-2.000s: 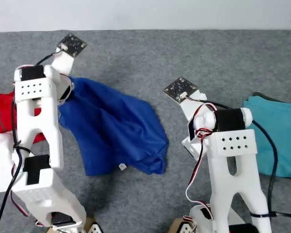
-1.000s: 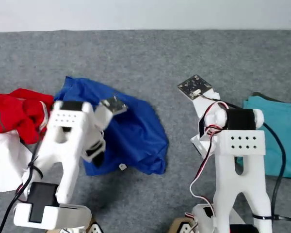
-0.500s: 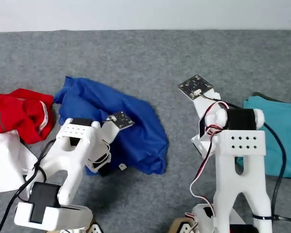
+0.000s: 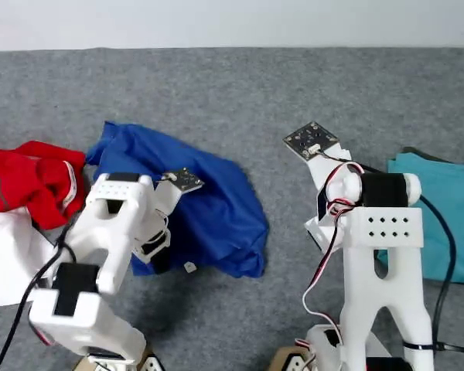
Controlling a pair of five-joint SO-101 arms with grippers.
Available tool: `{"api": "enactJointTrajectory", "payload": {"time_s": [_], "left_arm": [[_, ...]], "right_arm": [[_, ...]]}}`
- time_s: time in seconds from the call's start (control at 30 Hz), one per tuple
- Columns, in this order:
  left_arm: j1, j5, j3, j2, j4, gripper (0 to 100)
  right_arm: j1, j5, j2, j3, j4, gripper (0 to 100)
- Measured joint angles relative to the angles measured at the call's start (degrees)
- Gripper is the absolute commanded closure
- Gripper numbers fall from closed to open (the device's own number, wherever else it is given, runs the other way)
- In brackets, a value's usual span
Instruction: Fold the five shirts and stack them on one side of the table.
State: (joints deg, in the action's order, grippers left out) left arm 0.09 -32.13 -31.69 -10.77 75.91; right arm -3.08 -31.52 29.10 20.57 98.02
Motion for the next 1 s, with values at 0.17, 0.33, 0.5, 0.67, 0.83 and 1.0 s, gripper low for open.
{"api": "enactJointTrajectory", "payload": {"time_s": [0.17,0.33,0.5,0.67,0.83,1.0], "left_arm": [[0.09,0.0,7.21,-5.1,5.19,100],[-0.09,0.0,15.56,1.14,10.99,100],[-3.52,-0.18,28.75,13.27,17.93,100],[-12.84,-0.26,40.35,13.71,18.29,100],[-21.98,-0.26,46.51,6.86,18.29,100],[-28.92,-0.26,52.22,-0.88,16.97,100]], "right_arm": [[0.09,0.0,0.0,0.0,0.09,98.3],[0.09,0.0,0.0,0.0,0.09,98.3],[0.0,0.0,0.0,0.0,0.09,98.3],[-3.16,0.09,0.0,0.0,0.09,98.3],[-11.96,0.0,-0.09,0.0,-0.26,94.3],[-18.2,4.13,-5.27,0.0,-1.49,79.4]]}}
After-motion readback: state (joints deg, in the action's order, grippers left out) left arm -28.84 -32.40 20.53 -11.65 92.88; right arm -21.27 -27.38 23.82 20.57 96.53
